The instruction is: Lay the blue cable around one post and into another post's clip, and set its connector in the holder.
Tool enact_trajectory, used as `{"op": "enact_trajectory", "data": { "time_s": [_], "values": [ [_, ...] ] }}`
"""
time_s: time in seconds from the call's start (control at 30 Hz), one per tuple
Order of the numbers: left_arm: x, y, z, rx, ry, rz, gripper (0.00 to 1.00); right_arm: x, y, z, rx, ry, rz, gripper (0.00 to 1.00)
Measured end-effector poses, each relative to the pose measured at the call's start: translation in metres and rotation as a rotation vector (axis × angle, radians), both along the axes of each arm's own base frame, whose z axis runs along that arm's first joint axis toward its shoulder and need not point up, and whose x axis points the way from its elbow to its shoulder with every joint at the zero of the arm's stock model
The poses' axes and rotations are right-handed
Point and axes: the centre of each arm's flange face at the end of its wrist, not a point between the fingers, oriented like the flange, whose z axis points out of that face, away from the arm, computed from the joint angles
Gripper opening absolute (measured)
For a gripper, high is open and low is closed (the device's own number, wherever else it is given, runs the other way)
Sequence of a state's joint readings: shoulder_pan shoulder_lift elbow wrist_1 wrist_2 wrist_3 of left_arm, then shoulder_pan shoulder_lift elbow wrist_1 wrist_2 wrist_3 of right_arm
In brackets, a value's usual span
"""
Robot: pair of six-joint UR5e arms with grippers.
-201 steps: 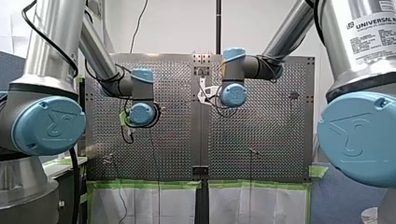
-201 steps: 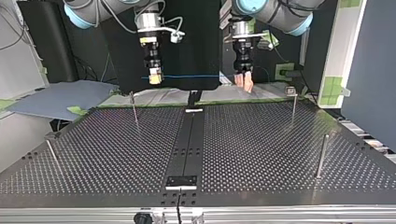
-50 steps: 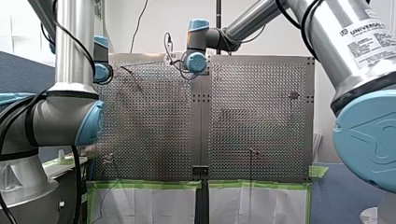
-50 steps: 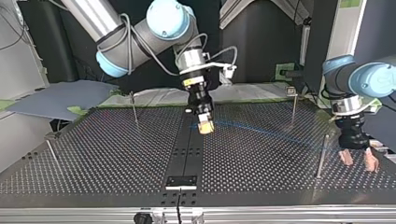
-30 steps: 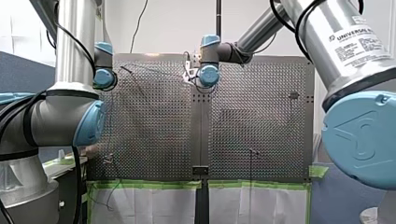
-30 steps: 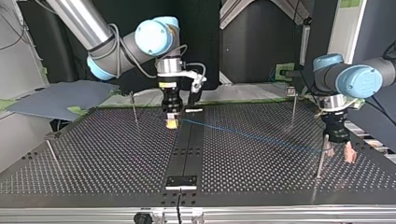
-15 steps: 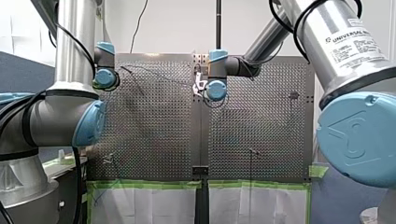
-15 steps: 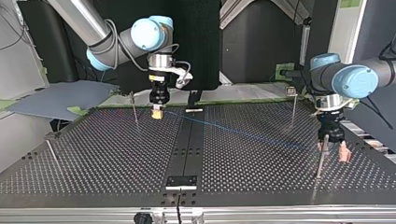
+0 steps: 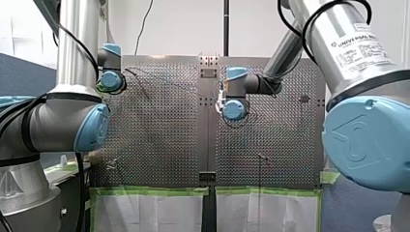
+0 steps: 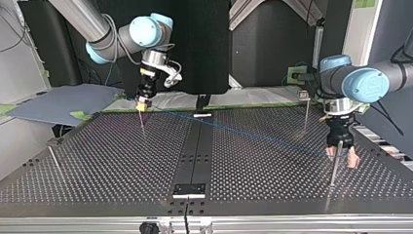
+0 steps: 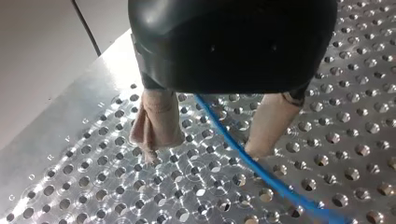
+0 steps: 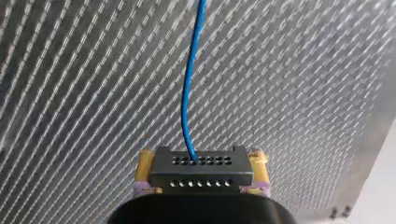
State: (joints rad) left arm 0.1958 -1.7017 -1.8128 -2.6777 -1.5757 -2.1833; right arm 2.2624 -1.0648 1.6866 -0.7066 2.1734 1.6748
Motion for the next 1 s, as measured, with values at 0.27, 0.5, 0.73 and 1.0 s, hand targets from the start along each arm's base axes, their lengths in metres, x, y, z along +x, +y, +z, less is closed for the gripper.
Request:
{"op": "enact_trajectory", "data": {
  "time_s": [0.27,0.5,0.73,1.0],
  "values": [
    [-0.001,-0.003,0.0,0.008,0.004,0.004,1.0,-0.031,-0.004,-0.071,0.063,-0.006,-0.03,0.0],
    [-0.001,-0.003,0.0,0.013,0.005,0.009,1.0,-0.056,0.002,-0.127,0.12,-0.032,-0.051,0.0],
    [-0.001,-0.003,0.0,0.017,0.006,0.009,1.0,-0.093,0.005,-0.183,0.183,-0.028,-0.062,0.0],
    [-0.001,-0.004,0.0,0.02,0.006,0.008,1.0,-0.139,0.014,-0.239,0.259,0.014,-0.066,0.0]
  ]
}}
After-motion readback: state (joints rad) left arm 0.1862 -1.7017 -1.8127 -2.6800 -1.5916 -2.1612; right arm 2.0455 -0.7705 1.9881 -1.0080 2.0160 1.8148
